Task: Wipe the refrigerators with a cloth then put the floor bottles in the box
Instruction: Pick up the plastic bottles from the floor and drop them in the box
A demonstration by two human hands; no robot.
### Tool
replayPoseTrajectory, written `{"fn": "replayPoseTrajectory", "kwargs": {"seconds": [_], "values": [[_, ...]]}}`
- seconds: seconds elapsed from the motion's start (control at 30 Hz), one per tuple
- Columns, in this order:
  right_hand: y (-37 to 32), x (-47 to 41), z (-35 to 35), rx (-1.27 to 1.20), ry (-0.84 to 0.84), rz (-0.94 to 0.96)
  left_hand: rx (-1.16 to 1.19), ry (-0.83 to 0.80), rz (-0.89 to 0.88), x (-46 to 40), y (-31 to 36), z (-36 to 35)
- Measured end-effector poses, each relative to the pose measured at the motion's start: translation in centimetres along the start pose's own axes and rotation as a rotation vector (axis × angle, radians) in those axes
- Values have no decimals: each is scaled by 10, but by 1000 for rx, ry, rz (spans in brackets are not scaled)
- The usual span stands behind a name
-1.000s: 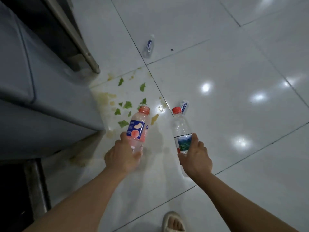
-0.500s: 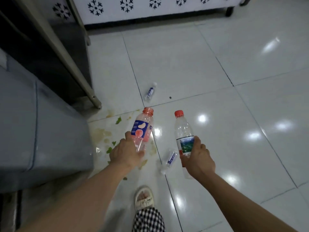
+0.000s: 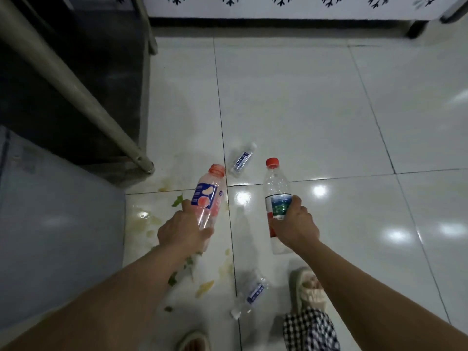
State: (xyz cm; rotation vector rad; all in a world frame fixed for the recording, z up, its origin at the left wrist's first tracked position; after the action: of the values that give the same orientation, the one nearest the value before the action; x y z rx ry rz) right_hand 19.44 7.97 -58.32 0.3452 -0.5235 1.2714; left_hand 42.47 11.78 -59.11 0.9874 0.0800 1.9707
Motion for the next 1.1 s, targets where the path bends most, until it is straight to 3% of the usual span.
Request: {"fn": "replayPoseTrajectory", "kwargs": {"seconds": [0.4, 0.87, 1.1], "values": [[-14, -239, -31, -39, -223, 92, 166, 145, 304, -161, 57, -96], [-30, -372, -132, -160, -233, 51, 65, 330, 215, -319, 52, -164], [-32, -393, -150, -163, -202, 117, 182, 369, 182, -342, 50, -196]]}}
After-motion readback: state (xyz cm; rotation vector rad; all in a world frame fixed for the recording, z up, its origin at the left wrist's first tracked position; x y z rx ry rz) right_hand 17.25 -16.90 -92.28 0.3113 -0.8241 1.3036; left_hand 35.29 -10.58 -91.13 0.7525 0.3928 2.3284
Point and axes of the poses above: each hand's wrist, its own x-axis away from the middle knuckle, its own z-axis out of the back of the hand, y = z × x, the point moved 2 cm from there along -x, towards the middle knuckle, and after that the axes turned 14 degrees about x, right-handed, at the moved point
